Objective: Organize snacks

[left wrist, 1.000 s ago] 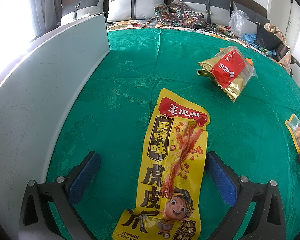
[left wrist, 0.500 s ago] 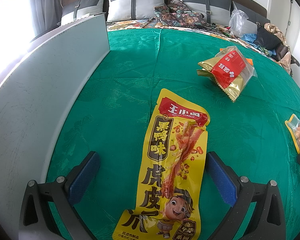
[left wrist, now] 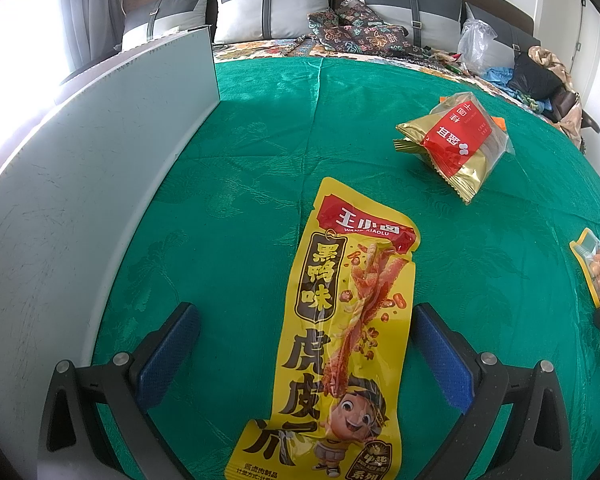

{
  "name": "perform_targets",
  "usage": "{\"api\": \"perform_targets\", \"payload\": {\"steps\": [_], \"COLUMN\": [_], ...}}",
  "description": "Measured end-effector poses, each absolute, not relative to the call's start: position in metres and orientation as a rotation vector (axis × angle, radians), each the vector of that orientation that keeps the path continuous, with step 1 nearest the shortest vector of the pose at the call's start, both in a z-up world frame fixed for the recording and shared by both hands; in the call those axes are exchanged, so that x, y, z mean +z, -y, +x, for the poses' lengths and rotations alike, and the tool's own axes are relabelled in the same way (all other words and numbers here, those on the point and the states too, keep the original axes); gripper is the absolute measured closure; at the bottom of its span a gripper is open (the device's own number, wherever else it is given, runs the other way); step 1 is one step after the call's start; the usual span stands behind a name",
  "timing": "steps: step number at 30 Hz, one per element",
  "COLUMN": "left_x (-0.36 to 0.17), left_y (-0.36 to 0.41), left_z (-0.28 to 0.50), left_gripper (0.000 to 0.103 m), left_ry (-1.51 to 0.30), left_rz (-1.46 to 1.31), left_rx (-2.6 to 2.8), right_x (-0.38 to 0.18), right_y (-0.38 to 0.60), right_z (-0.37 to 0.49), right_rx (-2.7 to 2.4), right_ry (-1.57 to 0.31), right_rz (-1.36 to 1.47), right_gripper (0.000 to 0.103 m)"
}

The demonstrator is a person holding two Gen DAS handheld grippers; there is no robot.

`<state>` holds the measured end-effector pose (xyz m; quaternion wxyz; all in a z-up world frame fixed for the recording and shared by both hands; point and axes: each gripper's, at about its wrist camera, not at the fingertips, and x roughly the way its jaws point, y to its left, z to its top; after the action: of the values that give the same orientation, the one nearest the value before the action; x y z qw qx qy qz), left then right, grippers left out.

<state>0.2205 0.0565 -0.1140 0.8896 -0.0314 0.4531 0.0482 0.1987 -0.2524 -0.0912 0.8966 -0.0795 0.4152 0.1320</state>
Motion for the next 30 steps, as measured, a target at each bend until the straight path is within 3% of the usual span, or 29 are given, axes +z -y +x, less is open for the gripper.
{"api": "perform_targets", "payload": {"steps": [5, 6, 7, 8, 9, 12, 22, 24, 25, 26, 30], "left_x": [-0.112, -0.111, -0.108, -0.104, -0.099, -0.094, -0.08, -0.075, -0.072, -0.071, -0.053], "left_y": [-0.056, -0.055, -0.055, -0.052, -0.049, -0.049, -0.078, -0.081, -0.081, -0.082, -0.088], "left_z": [0.227, 0.231, 0.232, 0.23, 0.227, 0.215, 0.144, 0.133, 0.128, 0.125, 0.112], "left_gripper": [0.0, 0.005, 0.012, 0.037, 0.052, 0.061, 0.064, 0.064, 0.064, 0.064, 0.064], "left_ry": [-0.996, -1.046, -1.062, -1.067, -1.073, -1.086, -1.056, -1.038, -1.031, -1.026, -0.994], "left_rz": [-0.039, -0.021, -0.01, 0.014, 0.047, 0.067, -0.261, -0.291, -0.309, -0.325, -0.394], "left_rx": [0.054, 0.017, -0.008, -0.048, -0.093, -0.133, -0.175, -0.185, -0.189, -0.194, -0.22], "right_x": [-0.091, -0.091, -0.091, -0.091, -0.091, -0.091, -0.091, -0.085, -0.081, -0.075, -0.067], "right_y": [0.252, 0.252, 0.252, 0.252, 0.252, 0.252, 0.253, 0.25, 0.25, 0.25, 0.248], "right_z": [0.199, 0.199, 0.199, 0.199, 0.199, 0.199, 0.197, 0.206, 0.209, 0.21, 0.214], "right_rx": [0.273, 0.273, 0.273, 0.273, 0.273, 0.273, 0.265, 0.252, 0.252, 0.27, 0.266], "right_ry": [-0.861, -0.861, -0.861, -0.861, -0.861, -0.861, -0.865, -0.955, -0.992, -1.012, -1.111], "right_rz": [-0.165, -0.165, -0.165, -0.165, -0.165, -0.165, -0.151, -0.164, -0.148, -0.129, -0.134], "right_gripper": [0.008, 0.008, 0.008, 0.008, 0.008, 0.008, 0.008, 0.014, 0.034, 0.045, 0.047]}}
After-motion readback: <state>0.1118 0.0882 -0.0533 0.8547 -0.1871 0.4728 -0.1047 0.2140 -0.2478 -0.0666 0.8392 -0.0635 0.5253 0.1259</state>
